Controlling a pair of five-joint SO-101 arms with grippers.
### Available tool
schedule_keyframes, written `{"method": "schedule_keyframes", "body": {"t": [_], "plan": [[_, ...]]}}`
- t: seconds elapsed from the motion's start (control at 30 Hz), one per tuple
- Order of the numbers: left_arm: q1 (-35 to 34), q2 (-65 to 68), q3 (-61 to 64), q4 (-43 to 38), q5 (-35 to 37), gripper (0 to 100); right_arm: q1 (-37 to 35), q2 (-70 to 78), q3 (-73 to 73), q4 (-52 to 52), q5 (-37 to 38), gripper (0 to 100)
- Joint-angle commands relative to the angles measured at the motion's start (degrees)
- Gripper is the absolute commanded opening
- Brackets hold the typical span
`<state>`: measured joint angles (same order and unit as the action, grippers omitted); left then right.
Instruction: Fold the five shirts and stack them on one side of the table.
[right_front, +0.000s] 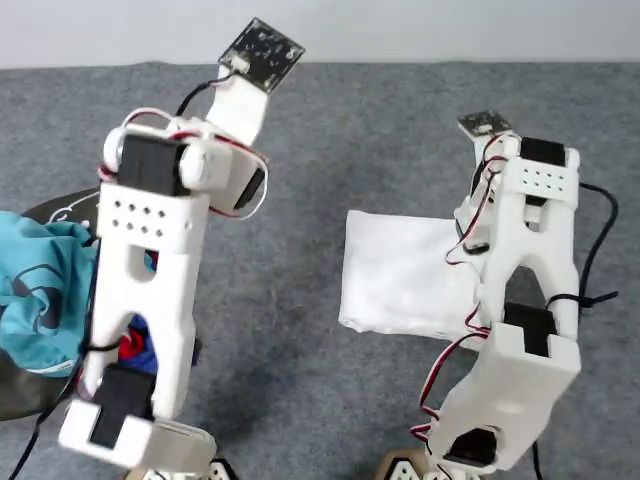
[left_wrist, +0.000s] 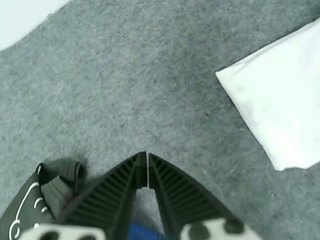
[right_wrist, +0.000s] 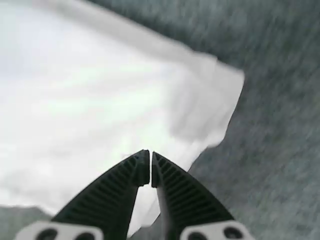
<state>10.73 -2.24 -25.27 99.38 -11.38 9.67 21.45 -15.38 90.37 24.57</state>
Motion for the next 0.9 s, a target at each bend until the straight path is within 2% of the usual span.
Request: {"method": "schedule_keyframes", "body": {"t": [0.0, 0.07, 0.2, 0.27, 0.67, 0.73, 0.87], "plan": [[-1.2, -6.7, 3.5, 1.3, -0.1, 1, -1.4, -4.1, -3.2, 3.6, -3.5, 2.5], [-2.2, -9.2, 6.0, 1.3, -0.1, 1, -1.5, -5.5, -3.2, 4.9, -6.2, 6.5], [-5.0, -15.5, 11.0, 1.3, -0.1, 1, -1.1, -6.0, -3.2, 6.6, -11.3, 24.2], [-6.2, -18.6, 13.8, 1.3, -0.1, 1, -0.6, -5.1, -3.2, 6.3, -14.0, 28.1], [-7.0, -30.8, 27.0, 1.3, -0.1, 2, -0.6, 11.8, -3.2, -0.7, -19.3, 27.9], [-7.0, -31.4, 27.8, 1.3, -0.1, 2, -0.5, 14.1, -3.3, -2.2, -19.3, 24.6], [-7.0, -31.8, 28.4, 1.3, -0.1, 2, -0.6, 16.2, -3.4, -2.2, -16.1, 11.0]]}}
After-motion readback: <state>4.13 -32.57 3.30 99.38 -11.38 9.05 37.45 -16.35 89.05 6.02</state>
